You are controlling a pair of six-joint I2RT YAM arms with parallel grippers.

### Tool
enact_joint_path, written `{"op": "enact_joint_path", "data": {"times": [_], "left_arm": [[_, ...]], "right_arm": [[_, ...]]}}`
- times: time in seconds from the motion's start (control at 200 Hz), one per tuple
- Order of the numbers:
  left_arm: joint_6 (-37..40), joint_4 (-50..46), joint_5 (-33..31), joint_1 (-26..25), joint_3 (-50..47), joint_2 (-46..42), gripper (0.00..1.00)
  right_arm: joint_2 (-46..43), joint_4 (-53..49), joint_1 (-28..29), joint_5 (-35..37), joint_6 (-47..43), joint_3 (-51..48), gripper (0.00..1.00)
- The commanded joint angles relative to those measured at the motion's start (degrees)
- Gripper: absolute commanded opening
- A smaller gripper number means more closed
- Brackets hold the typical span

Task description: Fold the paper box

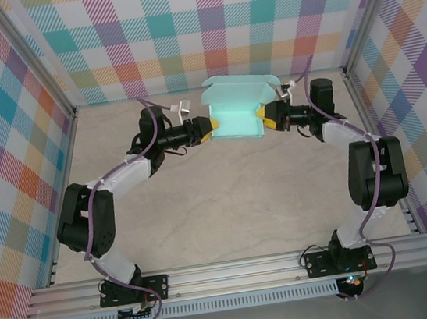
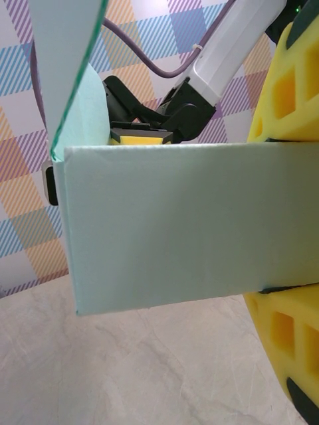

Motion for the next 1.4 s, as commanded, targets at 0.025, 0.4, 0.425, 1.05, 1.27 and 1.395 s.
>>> {"op": "enact_joint_path", "data": {"times": [0.025,0.4,0.425,1.05,1.27,1.395], "left_arm": [[-0.63,1.00,1.03,-0.48,0.85,1.18,0.23],[-0.15,0.23,1.17,-1.14,2.06,1.65,0.22],[0.00,-0.08,1.12,-1.14,2.06,1.66,0.22],[4.61,-5.82,0.69,-2.10,3.21,2.44,0.22],[6.30,-7.85,1.18,-2.28,3.24,4.15,0.22],[4.89,-7.45,0.05,-1.55,2.95,4.56,0.22]], "right_arm": [[0.63,-5.42,1.16,-1.31,-5.76,2.87,0.48],[1.98,-16.68,3.13,3.44,-14.28,4.82,0.37],[2.05,-17.91,3.32,3.88,-15.14,5.09,0.37],[2.16,-23.59,5.99,9.39,-18.07,6.67,0.38],[3.63,-21.88,5.98,7.81,-16.43,7.40,0.44],[3.04,-12.22,4.68,4.71,-9.26,4.77,0.60]]}}
